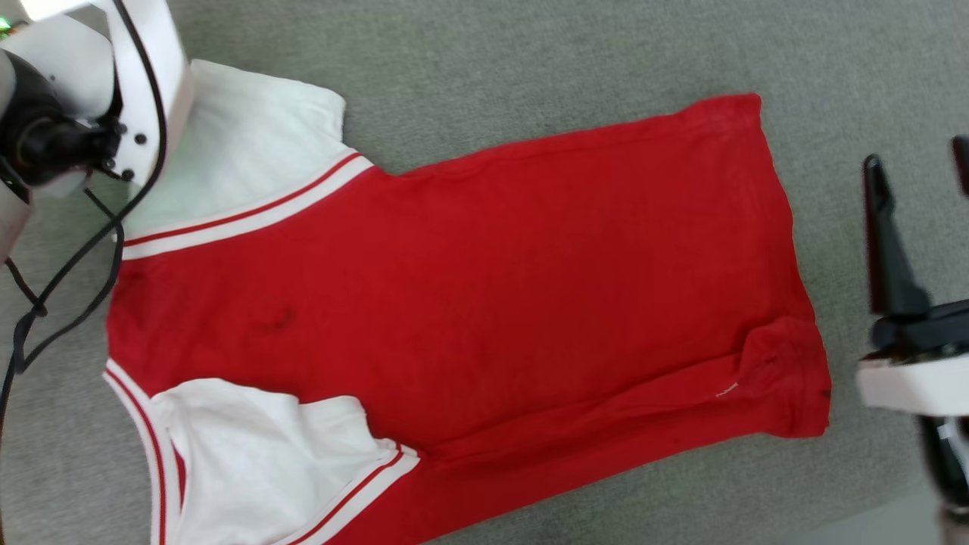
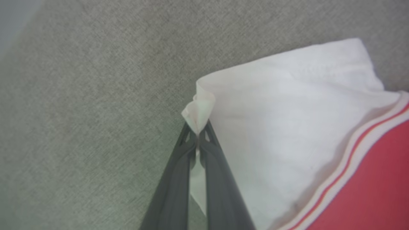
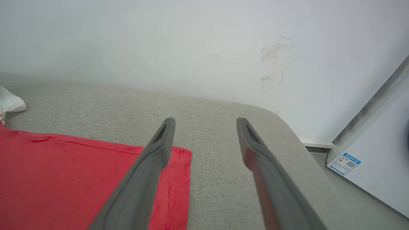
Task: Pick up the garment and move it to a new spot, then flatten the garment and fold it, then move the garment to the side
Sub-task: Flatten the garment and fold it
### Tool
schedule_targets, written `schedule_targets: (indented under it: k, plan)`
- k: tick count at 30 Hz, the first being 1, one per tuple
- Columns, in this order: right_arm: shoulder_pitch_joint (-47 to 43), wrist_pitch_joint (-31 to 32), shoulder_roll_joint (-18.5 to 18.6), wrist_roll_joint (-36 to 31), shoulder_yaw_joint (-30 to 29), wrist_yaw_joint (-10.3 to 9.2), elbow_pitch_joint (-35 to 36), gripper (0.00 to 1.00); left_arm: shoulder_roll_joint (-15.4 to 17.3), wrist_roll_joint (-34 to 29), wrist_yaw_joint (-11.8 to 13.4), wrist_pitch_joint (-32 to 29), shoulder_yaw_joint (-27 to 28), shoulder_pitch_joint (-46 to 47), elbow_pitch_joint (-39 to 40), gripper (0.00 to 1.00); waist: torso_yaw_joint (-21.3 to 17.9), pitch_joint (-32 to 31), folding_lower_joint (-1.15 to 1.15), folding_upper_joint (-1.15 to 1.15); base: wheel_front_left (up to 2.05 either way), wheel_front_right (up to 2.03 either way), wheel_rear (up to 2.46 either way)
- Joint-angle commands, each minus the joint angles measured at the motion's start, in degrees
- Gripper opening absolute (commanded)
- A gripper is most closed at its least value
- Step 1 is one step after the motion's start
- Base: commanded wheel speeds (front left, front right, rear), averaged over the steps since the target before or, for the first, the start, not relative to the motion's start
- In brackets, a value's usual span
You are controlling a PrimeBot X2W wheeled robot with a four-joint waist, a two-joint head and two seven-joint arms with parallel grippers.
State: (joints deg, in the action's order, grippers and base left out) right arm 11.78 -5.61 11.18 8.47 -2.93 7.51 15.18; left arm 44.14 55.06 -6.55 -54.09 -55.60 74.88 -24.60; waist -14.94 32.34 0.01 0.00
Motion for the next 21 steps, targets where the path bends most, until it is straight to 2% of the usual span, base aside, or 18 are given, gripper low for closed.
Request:
schedule_targets:
  k: [1,4,7,11,14,17,18,21]
  plan:
    - [1.57,2.04,2.35,-0.29,-0.85,-0.04,1.24,1.00,0.07,-0.33,-0.29,1.27,-0.51,-1.09,0.87,0.00,1.16,-1.43,-0.01,0.00,0.00,0.00,0.00]
    - [4.07,8.99,7.45,1.65,-0.31,-0.04,1.91,1.00,-0.23,-0.59,-0.52,3.68,-0.92,-1.30,3.21,0.00,2.54,-2.87,-0.01,0.00,0.00,0.00,0.00]
    - [7.66,19.35,14.48,5.90,2.47,-0.03,1.04,1.00,-0.64,-0.94,-0.76,5.80,-1.60,-1.93,5.58,0.00,4.12,-4.07,-0.01,0.00,0.00,0.00,0.00]
    - [13.71,35.32,24.87,15.19,8.16,-0.04,-2.28,1.00,-1.49,-1.13,-0.79,8.05,-2.38,-2.05,8.08,0.00,6.26,-4.82,-0.01,0.00,0.00,0.00,0.00]
    - [18.70,46.31,30.68,22.70,13.03,-0.03,-5.39,1.00,-2.16,-1.53,-0.78,9.17,-2.82,-1.90,9.54,0.00,7.76,-4.80,-0.01,0.00,0.00,0.00,0.00]
    - [23.78,54.83,34.30,28.00,17.21,-0.04,-8.44,1.00,-2.77,-1.79,-0.82,10.31,-3.02,-0.97,10.92,0.00,9.33,-4.21,-0.01,0.00,0.00,0.00,0.00]
    - [23.78,54.83,34.30,28.00,17.21,-0.04,-8.44,1.00,-2.77,-1.79,-0.82,10.31,-3.02,-0.97,10.92,0.00,9.33,-4.21,-0.01,0.00,0.00,0.00,0.00]
    - [28.33,59.97,35.68,30.83,20.89,-0.04,-11.60,1.00,-3.17,-1.98,-0.84,11.38,-2.99,-0.22,12.09,0.00,10.74,-3.26,-0.01,0.00,0.00,0.00,0.00]
